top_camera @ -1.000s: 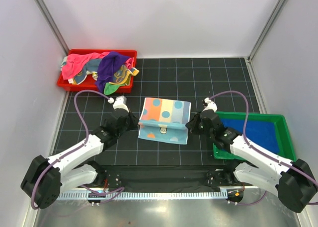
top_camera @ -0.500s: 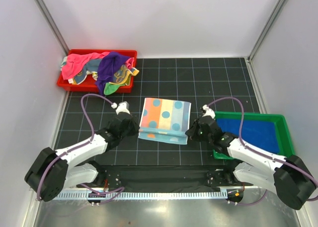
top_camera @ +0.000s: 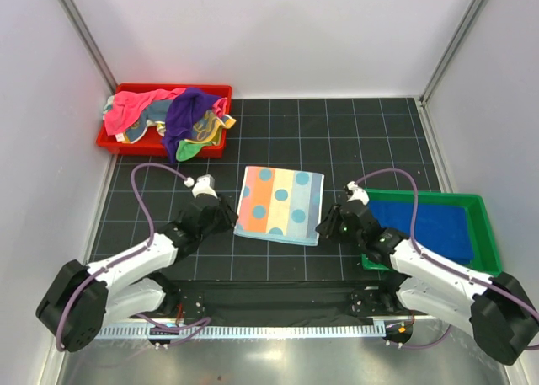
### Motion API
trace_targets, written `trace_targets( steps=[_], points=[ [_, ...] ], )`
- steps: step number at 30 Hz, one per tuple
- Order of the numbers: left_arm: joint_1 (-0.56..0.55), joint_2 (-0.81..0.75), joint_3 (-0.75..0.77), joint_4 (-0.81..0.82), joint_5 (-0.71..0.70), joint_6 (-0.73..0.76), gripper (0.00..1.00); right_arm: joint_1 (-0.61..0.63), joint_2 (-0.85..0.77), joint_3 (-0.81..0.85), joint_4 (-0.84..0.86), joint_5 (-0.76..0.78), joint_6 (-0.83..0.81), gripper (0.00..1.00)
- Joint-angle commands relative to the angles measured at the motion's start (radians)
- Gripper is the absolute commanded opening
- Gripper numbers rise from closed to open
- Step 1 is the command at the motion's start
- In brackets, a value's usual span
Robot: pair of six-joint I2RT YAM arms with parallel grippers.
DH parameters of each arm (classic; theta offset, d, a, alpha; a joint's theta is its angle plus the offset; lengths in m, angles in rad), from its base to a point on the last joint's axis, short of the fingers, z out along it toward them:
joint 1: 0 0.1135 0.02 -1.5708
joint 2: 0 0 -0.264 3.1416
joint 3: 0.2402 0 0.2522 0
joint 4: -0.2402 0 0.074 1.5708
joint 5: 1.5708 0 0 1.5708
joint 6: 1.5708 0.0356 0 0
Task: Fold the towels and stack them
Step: Fold the towel
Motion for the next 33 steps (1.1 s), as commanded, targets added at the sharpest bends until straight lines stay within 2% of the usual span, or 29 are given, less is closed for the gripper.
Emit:
trace_targets(
  steps=[1, 4, 9, 12, 19, 23, 27, 33],
  points=[
    [-0.003, -0.058, 0.039, -0.044, -0.033, 0.016, 0.38, 0.000, -0.069, 0.050, -0.067, 0.039, -0.008, 0.39],
    [-0.003, -0.077, 0.065, -0.066, -0.024, 0.020, 0.38, 0.000, -0.094, 0.076, -0.104, 0.046, 0.000, 0.38],
    [-0.003, 0.027, 0.153, -0.066, 0.011, 0.034, 0.37, 0.000, -0.041, 0.124, -0.111, 0.077, 0.024, 0.36],
    [-0.003, 0.142, 0.254, -0.064, 0.020, 0.054, 0.38, 0.000, 0.077, 0.222, -0.138, 0.141, 0.011, 0.36],
    [-0.002, 0.430, 0.515, -0.084, -0.010, 0.146, 0.38, -0.071, 0.419, 0.504, -0.183, 0.148, -0.040, 0.31],
    [-0.002, 0.564, 0.663, -0.207, -0.064, 0.192, 0.35, -0.130, 0.561, 0.607, -0.219, 0.108, -0.048, 0.27],
    [-0.002, 0.629, 0.701, -0.245, -0.113, 0.215, 0.36, -0.150, 0.671, 0.629, -0.183, 0.102, -0.071, 0.28],
    [-0.002, 0.721, 0.728, -0.267, -0.111, 0.205, 0.35, -0.167, 0.805, 0.693, -0.184, 0.094, -0.086, 0.27]
  ],
)
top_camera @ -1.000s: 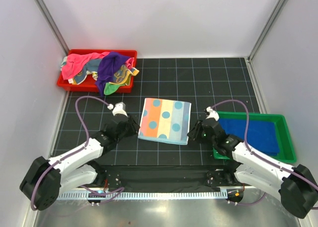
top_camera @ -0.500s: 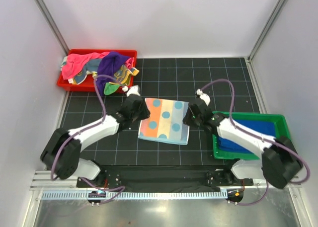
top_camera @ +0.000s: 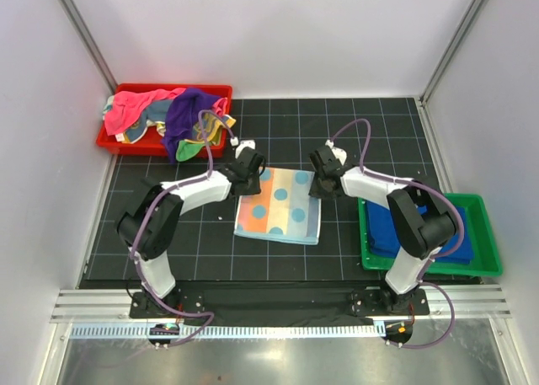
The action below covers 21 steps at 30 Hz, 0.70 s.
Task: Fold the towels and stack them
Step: Fold the towel
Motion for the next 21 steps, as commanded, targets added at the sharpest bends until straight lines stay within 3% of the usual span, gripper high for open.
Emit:
trace_targets(
  steps=[1, 10, 21],
  points=[
    [-0.002, 0.027, 0.033, -0.061, -0.039, -0.012, 0.35, -0.012, 0.053, 0.066, 0.005, 0.002, -0.027, 0.27],
    [-0.006, 0.015, -0.112, -0.070, -0.068, -0.193, 0.33, -0.032, 0.139, 0.136, -0.020, -0.003, -0.086, 0.26],
    [-0.046, -0.090, -0.200, -0.086, -0.058, -0.255, 0.33, -0.030, 0.006, -0.055, 0.017, -0.057, -0.081, 0.26]
  ],
)
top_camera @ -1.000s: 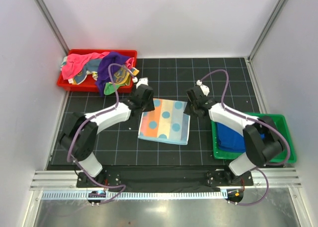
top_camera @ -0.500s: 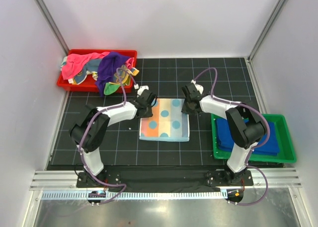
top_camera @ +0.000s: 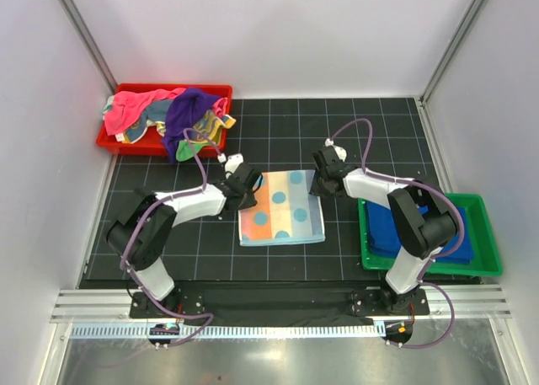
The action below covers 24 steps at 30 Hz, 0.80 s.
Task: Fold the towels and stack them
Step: Fold the towel
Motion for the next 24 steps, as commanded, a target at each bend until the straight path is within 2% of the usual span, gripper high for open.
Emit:
trace_targets(
  steps=[1, 6, 12, 15, 17, 22, 24],
  points=[
    [-0.015, -0.030, -0.039, -0.110, 0.010, -0.025, 0.34, -0.003, -0.047, -0.077, -0.062, -0.022, -0.008, 0.26],
    [-0.029, -0.059, -0.028, -0.121, -0.004, -0.014, 0.34, -0.003, -0.106, -0.097, -0.075, 0.008, -0.010, 0.26],
    [-0.011, -0.070, 0.116, -0.197, -0.029, 0.049, 0.38, -0.003, -0.135, 0.046, -0.157, 0.013, -0.031, 0.26],
    [0.018, -0.049, 0.188, -0.202, 0.005, 0.080, 0.38, -0.004, -0.129, 0.099, -0.139, -0.048, -0.033, 0.26],
    [0.029, -0.027, 0.237, -0.193, 0.039, 0.110, 0.37, -0.003, -0.118, 0.113, -0.065, -0.116, -0.028, 0.25],
    [0.054, 0.043, 0.310, -0.159, 0.129, 0.158, 0.29, -0.003, -0.032, 0.144, 0.074, -0.264, 0.012, 0.07],
    [0.060, 0.062, 0.330, -0.150, 0.181, 0.170, 0.27, -0.001, -0.008, 0.147, 0.111, -0.300, 0.027, 0.04]
  ],
)
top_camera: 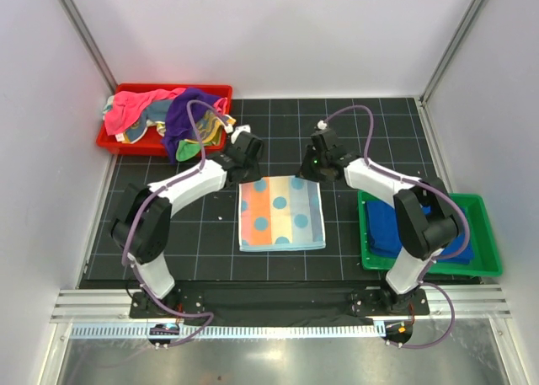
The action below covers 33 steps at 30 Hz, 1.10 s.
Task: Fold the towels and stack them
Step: Fold the towel
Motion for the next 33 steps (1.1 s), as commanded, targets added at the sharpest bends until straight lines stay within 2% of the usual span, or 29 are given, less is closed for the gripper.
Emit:
trace_targets(
  steps=[1, 8, 12, 18, 25, 33],
  points=[
    [0.013, 0.054, 0.034, 0.043, 0.115, 0.058, 0.24, -0.001, 0.060, 0.021, 0.161, -0.149, 0.051, 0.04],
    [0.031, 0.131, 0.063, 0.097, 0.187, 0.061, 0.20, 0.018, 0.186, 0.011, 0.366, -0.245, 0.149, 0.01],
    [0.033, 0.161, 0.060, 0.114, 0.135, 0.050, 0.21, 0.018, 0.249, -0.011, 0.520, -0.273, 0.217, 0.01],
    [0.034, 0.204, 0.024, 0.122, 0.033, 0.006, 0.21, 0.018, 0.321, -0.057, 0.665, -0.254, 0.289, 0.01],
    [0.045, 0.231, 0.002, 0.073, -0.026, -0.030, 0.18, 0.005, 0.321, -0.130, 0.731, -0.230, 0.304, 0.01],
    [0.091, 0.198, -0.048, 0.050, -0.084, -0.076, 0.17, -0.007, 0.304, -0.137, 0.708, -0.254, 0.284, 0.01]
  ],
)
